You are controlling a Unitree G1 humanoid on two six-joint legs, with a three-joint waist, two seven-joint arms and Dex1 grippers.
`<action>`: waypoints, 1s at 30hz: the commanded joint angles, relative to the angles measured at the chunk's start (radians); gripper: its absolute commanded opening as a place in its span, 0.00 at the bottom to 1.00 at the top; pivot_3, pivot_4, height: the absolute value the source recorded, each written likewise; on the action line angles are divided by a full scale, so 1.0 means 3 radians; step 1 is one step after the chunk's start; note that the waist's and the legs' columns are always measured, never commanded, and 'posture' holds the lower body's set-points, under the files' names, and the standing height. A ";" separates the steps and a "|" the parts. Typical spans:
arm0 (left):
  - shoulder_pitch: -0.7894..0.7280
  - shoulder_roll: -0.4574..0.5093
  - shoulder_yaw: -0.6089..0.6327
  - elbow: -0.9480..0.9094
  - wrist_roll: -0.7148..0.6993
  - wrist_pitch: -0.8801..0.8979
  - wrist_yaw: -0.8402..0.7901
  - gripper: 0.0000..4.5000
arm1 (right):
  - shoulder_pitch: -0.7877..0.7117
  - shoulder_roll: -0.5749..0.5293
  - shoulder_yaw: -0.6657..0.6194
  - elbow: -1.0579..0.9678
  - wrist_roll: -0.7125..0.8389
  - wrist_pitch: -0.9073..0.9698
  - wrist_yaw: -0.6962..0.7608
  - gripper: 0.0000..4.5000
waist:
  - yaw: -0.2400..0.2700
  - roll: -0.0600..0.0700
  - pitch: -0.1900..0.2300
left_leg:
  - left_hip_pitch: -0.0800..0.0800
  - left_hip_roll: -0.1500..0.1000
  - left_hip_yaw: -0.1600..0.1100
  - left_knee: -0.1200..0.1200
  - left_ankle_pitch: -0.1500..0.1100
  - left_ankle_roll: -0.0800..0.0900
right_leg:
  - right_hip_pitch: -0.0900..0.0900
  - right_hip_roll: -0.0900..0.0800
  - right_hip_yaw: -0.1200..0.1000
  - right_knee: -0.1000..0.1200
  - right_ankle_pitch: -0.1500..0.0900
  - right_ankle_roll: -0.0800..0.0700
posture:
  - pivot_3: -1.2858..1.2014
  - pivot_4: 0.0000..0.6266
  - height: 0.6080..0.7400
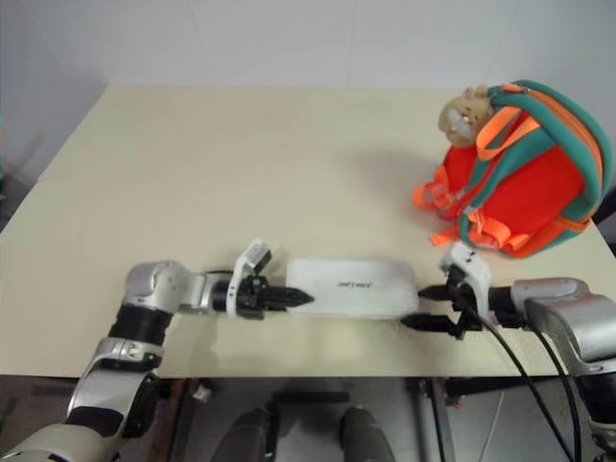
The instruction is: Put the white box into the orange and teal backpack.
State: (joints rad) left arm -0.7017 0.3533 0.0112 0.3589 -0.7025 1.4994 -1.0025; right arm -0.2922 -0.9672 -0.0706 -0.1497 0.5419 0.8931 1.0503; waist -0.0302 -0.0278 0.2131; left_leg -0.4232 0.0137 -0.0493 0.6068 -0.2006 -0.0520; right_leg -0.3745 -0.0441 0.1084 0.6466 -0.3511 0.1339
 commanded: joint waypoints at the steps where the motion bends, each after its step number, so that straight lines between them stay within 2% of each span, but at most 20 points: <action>1: 0.0107 0.0123 0.0297 -0.0058 -0.0042 -0.0067 0.0163 0.33 | -0.0056 0.0057 -0.0519 0.0029 0.0008 -0.0149 -0.0316 1.00 | -0.0002 0.0000 0.0000 | 0.0000 0.0000 0.0000 0.0001 0.0000 -0.0001 | -0.0001 0.0000 0.0000 0.0003 0.0000 0.0000 | 0.52 0.24 1.00; 7: 0.0227 0.0300 0.0743 0.0048 -0.0001 -0.0357 0.0440 0.33 | -0.0277 0.0153 -0.1004 0.0111 -0.0081 -0.0296 -0.0882 1.00 | -0.0007 0.0000 0.0000 | 0.0003 0.0000 0.0002 0.0007 0.0001 -0.0002 | -0.0001 0.0001 0.0003 0.0010 0.0000 -0.0001 | 0.52 0.24 1.00; 12: 0.0362 0.0304 0.0913 -0.0051 -0.0053 -0.0384 0.0594 0.33 | -0.0582 0.0414 -0.1080 0.0268 -0.0189 -0.0455 -0.1400 1.00 | -0.0005 -0.0001 -0.0001 | 0.0004 0.0000 0.0003 0.0007 0.0001 -0.0002 | -0.0001 0.0000 0.0004 0.0011 0.0000 -0.0001 | 0.52 0.24 1.00; 16: 0.0460 0.0203 0.0943 -0.0249 -0.0135 -0.0337 0.0716 0.33 | -0.0931 0.0713 -0.0941 0.0621 -0.0333 -0.0623 -0.1706 1.00 | -0.0008 -0.0002 -0.0001 | 0.0004 -0.0001 0.0005 0.0007 0.0002 -0.0002 | -0.0001 -0.0001 0.0006 0.0013 0.0001 -0.0001 | 0.52 0.24 1.00; 24: 0.0579 0.0088 0.1137 -0.0483 -0.0286 -0.0270 0.0955 0.33 | -0.1488 0.1013 -0.0594 0.1483 -0.0769 -0.1104 -0.1948 1.00 | -0.0020 -0.0002 -0.0001 | 0.0004 -0.0001 0.0007 0.0008 0.0002 -0.0002 | -0.0002 0.0000 0.0007 0.0014 0.0001 0.0000 | 0.52 0.24 1.00; 30: 0.0675 0.0047 0.1317 -0.0578 -0.0397 -0.0247 0.1135 0.33 | -0.1893 0.1278 -0.0564 0.2175 -0.0910 -0.1610 -0.2069 1.00 | -0.0066 -0.0002 -0.0001 | 0.0004 0.0001 0.0008 0.0006 0.0002 -0.0002 | -0.0004 0.0001 0.0008 0.0016 0.0001 0.0000 | 0.52 0.24 1.00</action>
State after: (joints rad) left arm -0.5118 0.3697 0.3854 0.2081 -0.8111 1.4258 -0.6833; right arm -0.8212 -0.5859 -0.2335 0.4660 0.2835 0.4805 0.4537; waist -0.0500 -0.0283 0.2128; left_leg -0.4220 0.0138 -0.0467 0.6089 -0.2001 -0.0526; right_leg -0.3756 -0.0438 0.1107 0.6516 -0.3509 0.1338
